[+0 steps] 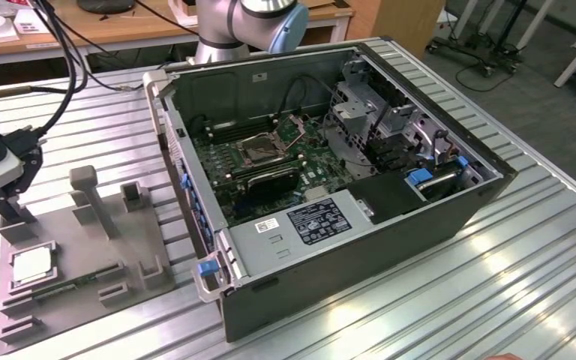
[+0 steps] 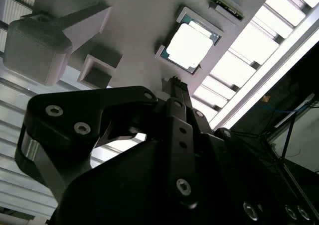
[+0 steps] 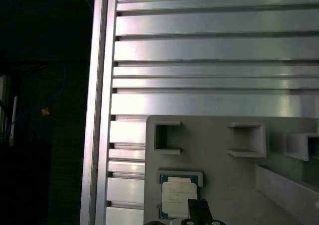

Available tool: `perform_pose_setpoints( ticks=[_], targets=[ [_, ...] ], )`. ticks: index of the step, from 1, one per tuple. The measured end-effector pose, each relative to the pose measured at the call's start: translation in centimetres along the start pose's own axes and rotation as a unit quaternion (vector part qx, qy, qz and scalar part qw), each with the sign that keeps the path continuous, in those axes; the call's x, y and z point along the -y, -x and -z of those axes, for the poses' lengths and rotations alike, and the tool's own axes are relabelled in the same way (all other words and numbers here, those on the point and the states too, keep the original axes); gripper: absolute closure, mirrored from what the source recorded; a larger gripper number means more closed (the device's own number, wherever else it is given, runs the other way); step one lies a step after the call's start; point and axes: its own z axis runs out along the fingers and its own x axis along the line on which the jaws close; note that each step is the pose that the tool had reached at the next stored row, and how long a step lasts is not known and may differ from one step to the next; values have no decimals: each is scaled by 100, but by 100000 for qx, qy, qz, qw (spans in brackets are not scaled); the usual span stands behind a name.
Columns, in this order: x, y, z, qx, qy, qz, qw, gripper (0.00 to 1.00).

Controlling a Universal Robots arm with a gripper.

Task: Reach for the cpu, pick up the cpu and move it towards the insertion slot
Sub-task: 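Reach for the cpu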

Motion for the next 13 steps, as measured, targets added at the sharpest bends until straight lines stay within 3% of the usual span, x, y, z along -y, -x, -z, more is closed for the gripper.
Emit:
perform_pose_setpoints(
  ticks=[13],
  targets=[
    [2,-26,-42,-6,-3,-5,100000,90]
  ],
)
